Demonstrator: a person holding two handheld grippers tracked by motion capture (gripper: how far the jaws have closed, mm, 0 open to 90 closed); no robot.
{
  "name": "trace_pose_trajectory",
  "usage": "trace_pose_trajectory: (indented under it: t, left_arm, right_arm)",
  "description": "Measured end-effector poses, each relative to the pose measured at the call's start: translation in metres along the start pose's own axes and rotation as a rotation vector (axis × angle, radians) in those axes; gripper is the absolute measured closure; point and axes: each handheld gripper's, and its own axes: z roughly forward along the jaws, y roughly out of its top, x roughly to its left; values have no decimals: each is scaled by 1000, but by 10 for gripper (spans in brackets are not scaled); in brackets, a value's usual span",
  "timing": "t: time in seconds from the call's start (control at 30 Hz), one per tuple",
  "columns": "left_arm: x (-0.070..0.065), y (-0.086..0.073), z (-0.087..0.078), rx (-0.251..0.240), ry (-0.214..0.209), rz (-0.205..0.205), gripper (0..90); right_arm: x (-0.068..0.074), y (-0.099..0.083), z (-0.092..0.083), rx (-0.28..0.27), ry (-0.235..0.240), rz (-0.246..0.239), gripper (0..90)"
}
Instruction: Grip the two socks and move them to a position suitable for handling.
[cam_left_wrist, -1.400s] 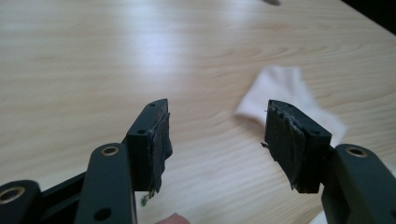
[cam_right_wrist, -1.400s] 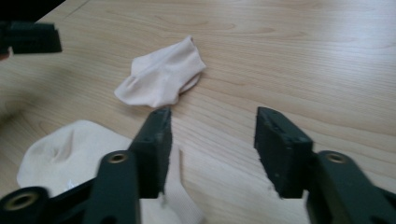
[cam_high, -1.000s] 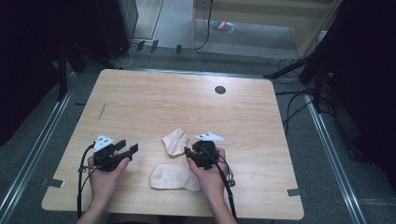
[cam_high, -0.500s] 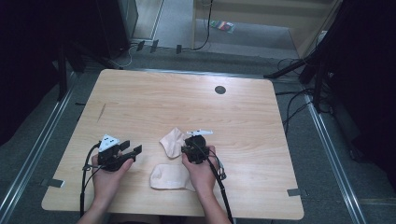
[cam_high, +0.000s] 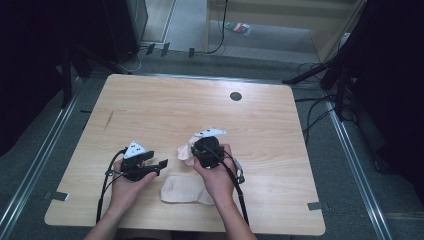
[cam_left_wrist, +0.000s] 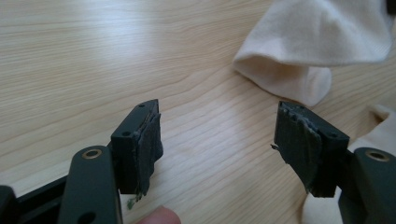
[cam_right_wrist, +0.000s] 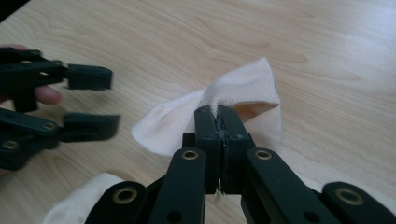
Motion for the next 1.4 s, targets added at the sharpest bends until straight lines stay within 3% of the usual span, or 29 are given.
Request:
trace_pose_trajectory:
  t: [0.2, 0.33, 0.43, 0.5, 0.57, 0.6, 0.63, 0.67, 0.7, 0.8, 0.9, 0.93, 1.0, 1.03, 1.07, 1.17, 1.27, 1.3, 1.4]
  left_arm:
    - [-8, 5, 14, 26, -66, 19, 300]
    - [-10, 12, 20, 24, -108, 5, 298]
    - [-9, 16, 24, 31, -111, 5, 296]
    - [-5, 19, 30, 28, -112, -23, 321]
    - [-5, 21, 31, 13, -105, 3, 420]
    - [-6, 22, 29, -3, -90, 33, 530]
    - [-6, 22, 26, -18, -84, 67, 709]
    - [-7, 23, 22, -39, -62, 90, 872]
    - [-8, 25, 17, -59, -5, 117, 900]
    - [-7, 28, -1, -125, 173, 166, 900]
    - [-9, 29, -15, -171, 365, 255, 900]
    - [-11, 28, -17, -171, 421, 302, 900]
    - [-15, 24, -14, -127, 461, 361, 900]
    - [-15, 24, -14, -127, 461, 361, 900]
    - [-18, 18, -5, -61, 465, 405, 900]
    - [-19, 12, 3, -19, 432, 409, 900]
    - [-17, 6, 12, 47, 326, 372, 876]
    - [-16, 6, 13, 64, 303, 360, 821]
    - [-15, 6, 13, 81, 286, 342, 605]
  right_arm:
    - [6, 10, -11, -21, 23, -36, 897]
    - [14, 16, -17, -31, 51, -69, 897]
    - [20, 19, -23, -42, 78, -91, 897]
    - [22, 22, -28, -51, 99, -101, 897]
    - [24, 24, -33, -61, 119, -106, 897]
    - [25, 24, -35, -65, 130, -109, 897]
    - [25, 25, -37, -68, 135, -114, 897]
    - [25, 26, -39, -75, 132, -117, 898]
    - [24, 27, -41, -79, 136, -123, 898]
    - [19, 27, -43, -76, 116, -125, 899]
    - [10, 25, -36, -65, 94, -113, 900]
    - [7, 24, -32, -60, 88, -108, 900]
    - [3, 21, -21, -46, 83, -98, 900]
    - [3, 21, -21, -46, 83, -98, 900]
    - [-2, 17, -10, -30, 69, -91, 900]
    - [-7, 13, 0, -9, 53, -82, 900]
    - [-19, 2, 15, 44, 32, -78, 899]
    - [-23, -1, 19, 64, 27, -74, 897]
    - [-27, -4, 23, 85, -2, -83, 878]
